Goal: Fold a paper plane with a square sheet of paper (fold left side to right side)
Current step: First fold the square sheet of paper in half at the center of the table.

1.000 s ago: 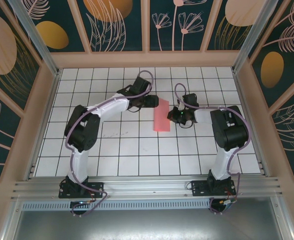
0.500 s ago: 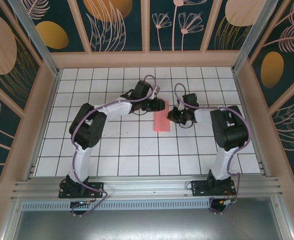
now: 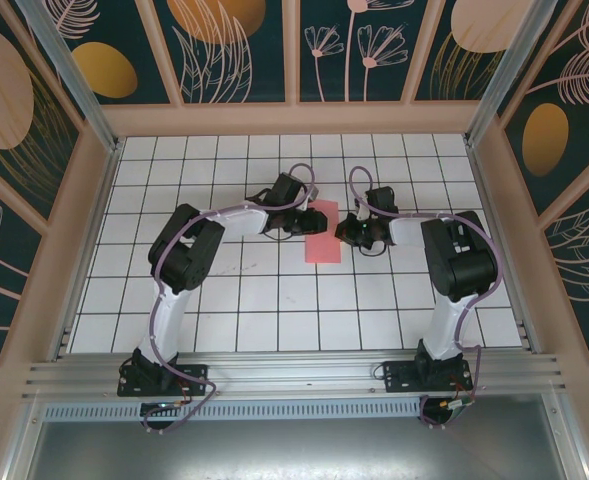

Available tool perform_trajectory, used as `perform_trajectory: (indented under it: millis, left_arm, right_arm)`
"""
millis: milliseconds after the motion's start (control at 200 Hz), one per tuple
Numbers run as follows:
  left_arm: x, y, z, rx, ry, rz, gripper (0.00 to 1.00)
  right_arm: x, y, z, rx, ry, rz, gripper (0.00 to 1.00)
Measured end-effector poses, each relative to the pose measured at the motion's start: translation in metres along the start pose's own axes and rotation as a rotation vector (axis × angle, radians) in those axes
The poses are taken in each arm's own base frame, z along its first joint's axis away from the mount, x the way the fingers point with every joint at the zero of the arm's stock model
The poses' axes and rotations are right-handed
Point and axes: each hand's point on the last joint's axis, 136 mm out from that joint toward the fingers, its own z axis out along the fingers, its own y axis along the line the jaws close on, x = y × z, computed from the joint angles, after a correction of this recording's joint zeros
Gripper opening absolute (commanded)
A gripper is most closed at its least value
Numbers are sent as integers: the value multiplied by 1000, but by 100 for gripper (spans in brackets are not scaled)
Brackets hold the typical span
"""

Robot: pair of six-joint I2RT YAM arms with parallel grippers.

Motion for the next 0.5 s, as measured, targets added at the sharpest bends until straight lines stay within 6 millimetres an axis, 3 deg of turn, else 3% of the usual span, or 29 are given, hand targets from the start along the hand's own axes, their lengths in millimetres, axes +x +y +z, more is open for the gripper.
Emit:
perform_trajectory:
  millis: [500]
  left_arm:
    - [7,17,-2,-7,-10,0,27]
  right_arm:
    - [0,2,2,1,10,-2,1]
